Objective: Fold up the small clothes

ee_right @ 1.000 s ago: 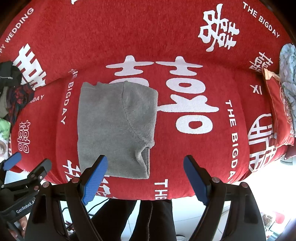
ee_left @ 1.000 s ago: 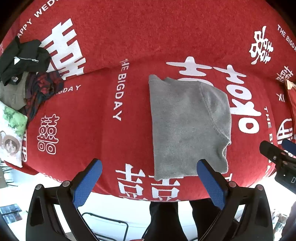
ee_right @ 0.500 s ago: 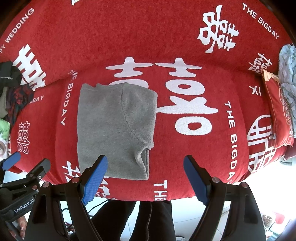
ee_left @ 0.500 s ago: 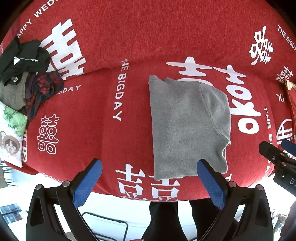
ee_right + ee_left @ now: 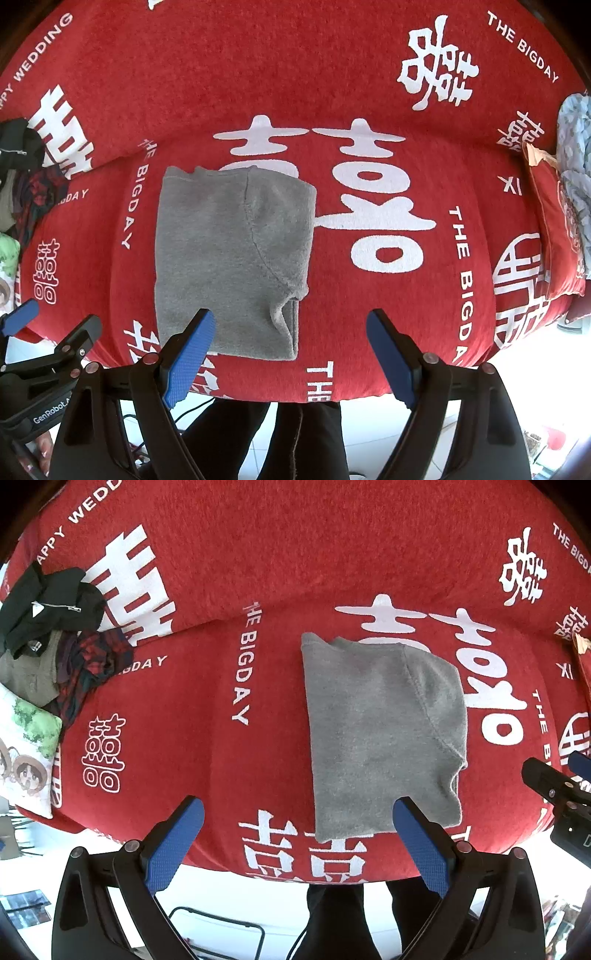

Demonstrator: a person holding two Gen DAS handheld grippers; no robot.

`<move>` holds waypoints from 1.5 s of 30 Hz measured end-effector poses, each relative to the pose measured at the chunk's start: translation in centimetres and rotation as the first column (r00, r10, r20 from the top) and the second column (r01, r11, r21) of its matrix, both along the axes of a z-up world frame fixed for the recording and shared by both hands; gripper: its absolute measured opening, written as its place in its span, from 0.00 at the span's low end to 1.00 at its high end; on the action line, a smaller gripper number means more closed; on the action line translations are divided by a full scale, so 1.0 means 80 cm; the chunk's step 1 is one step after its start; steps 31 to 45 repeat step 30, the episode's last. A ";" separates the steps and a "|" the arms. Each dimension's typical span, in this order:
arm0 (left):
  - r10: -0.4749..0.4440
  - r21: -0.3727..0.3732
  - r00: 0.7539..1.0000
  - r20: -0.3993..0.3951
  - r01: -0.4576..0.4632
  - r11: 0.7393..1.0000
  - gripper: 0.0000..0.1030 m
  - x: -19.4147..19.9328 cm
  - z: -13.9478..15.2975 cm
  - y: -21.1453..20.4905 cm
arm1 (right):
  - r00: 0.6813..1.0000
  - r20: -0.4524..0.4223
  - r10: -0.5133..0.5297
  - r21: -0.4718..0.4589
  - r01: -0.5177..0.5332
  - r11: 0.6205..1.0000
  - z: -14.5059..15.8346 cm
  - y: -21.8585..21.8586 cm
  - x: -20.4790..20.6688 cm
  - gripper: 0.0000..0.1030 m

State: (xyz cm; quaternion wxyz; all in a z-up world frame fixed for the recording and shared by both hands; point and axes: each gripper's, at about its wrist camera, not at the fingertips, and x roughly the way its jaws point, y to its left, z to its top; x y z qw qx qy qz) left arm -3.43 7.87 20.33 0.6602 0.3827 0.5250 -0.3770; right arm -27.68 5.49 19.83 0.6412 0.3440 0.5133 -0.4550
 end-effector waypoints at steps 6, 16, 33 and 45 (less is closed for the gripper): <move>0.000 -0.007 1.000 -0.006 0.000 1.000 0.99 -0.004 0.002 -0.002 | 1.000 0.001 0.001 0.001 -0.001 1.000 0.000 0.000 0.000 0.84; -0.002 -0.005 1.000 -0.006 0.002 1.000 0.99 -0.005 0.004 -0.002 | 1.000 0.003 0.001 0.001 -0.001 1.000 0.000 0.003 0.001 0.84; -0.018 -0.027 1.000 -0.008 0.017 0.999 0.99 -0.005 0.006 -0.002 | 1.000 0.003 -0.001 0.001 0.001 1.000 0.001 0.005 0.001 0.84; -0.018 -0.027 1.000 -0.008 0.017 0.999 0.99 -0.005 0.006 -0.002 | 1.000 0.003 -0.001 0.001 0.001 1.000 0.001 0.005 0.001 0.84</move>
